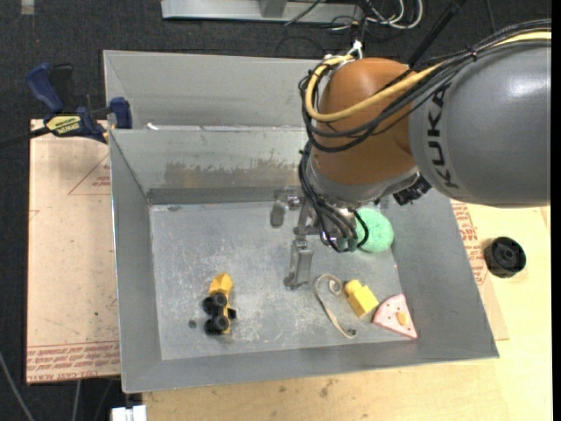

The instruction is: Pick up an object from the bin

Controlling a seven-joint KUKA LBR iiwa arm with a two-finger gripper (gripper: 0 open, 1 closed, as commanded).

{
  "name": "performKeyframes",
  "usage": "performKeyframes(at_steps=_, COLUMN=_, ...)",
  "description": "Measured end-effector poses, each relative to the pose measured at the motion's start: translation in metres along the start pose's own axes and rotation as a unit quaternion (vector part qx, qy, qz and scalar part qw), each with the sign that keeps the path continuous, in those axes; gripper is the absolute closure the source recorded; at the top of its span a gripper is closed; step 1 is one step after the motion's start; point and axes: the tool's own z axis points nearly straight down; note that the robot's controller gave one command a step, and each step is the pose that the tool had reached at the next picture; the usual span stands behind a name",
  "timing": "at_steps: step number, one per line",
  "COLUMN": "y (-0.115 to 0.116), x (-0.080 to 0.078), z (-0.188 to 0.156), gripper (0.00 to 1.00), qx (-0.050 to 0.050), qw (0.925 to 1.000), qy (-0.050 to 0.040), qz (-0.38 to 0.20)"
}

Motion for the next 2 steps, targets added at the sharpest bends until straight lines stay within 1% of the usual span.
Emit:
performKeyframes(at_steps=1, y=0.000, x=-0.002, z=-0.005, gripper=0.00, qx=0.000, qw=1.0000, qy=-0.0041, qz=0.001)
performKeyframes(at_steps=2, y=0.009, x=-0.003, z=0.019, gripper=0.00, qx=0.000, qw=1.0000, qy=-0.0076, qz=-0.002)
